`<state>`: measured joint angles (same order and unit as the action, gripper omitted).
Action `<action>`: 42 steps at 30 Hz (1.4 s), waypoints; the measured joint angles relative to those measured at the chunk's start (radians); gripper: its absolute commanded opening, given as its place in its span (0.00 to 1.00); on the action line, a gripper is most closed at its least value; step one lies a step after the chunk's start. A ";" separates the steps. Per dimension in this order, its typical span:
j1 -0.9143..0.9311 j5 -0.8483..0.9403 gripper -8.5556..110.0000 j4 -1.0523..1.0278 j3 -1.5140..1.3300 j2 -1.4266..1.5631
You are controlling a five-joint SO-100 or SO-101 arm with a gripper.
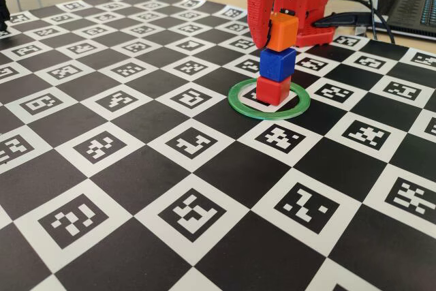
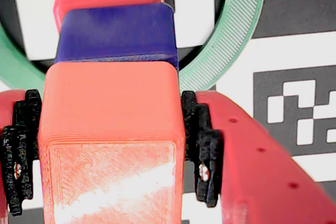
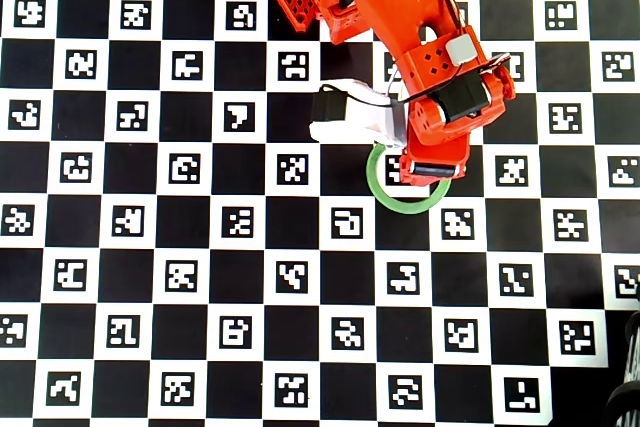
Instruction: Grab the red cube then put it in the green circle then put the blue cube on top and finally the orange cube on top
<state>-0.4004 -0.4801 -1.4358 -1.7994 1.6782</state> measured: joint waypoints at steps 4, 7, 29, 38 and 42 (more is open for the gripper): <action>0.000 0.000 0.10 0.009 -0.014 0.000; 0.000 0.000 0.10 0.009 -0.020 0.000; -0.012 0.017 0.38 0.023 -0.021 0.000; -0.012 0.046 0.43 -0.044 -0.020 0.000; -0.012 0.052 0.42 -0.123 0.038 0.028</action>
<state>-0.4126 -0.4280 -1.5585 -1.7610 1.7058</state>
